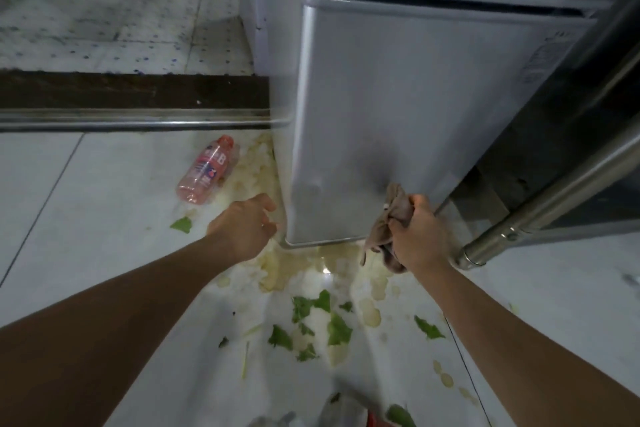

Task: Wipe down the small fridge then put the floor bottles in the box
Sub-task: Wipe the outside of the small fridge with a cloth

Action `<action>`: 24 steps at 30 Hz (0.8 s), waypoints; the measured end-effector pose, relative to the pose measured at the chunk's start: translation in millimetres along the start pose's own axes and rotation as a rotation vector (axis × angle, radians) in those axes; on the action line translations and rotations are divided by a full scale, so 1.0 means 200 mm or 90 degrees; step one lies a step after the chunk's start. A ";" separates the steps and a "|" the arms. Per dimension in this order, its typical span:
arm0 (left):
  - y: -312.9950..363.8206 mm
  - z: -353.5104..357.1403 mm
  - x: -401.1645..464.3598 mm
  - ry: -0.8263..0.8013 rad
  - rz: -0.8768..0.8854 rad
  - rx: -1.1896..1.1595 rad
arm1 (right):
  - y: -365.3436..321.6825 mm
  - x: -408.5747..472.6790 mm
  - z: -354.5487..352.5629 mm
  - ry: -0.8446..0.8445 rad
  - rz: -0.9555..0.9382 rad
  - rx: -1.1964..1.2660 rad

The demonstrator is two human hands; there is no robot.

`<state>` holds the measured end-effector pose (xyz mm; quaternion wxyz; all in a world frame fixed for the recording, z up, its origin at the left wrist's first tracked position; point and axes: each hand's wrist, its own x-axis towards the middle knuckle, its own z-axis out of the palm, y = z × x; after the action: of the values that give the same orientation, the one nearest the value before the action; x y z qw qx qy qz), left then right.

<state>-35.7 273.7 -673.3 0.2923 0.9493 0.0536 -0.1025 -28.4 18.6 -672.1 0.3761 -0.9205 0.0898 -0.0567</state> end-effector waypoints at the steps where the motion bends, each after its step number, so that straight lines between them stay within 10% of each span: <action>1: 0.01 -0.03 -0.04 -0.017 -0.010 0.001 | -0.04 -0.02 0.00 -0.024 0.009 -0.007; 24: 0.24 -1.80 -0.84 -0.095 -0.212 -0.005 | -1.86 -0.33 -0.61 -0.356 -0.088 -0.116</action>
<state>-133.2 430.9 -318.3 0.2784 0.9158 0.1885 -0.2197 -67.2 210.2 -327.3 0.2973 -0.9342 -0.0752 0.1820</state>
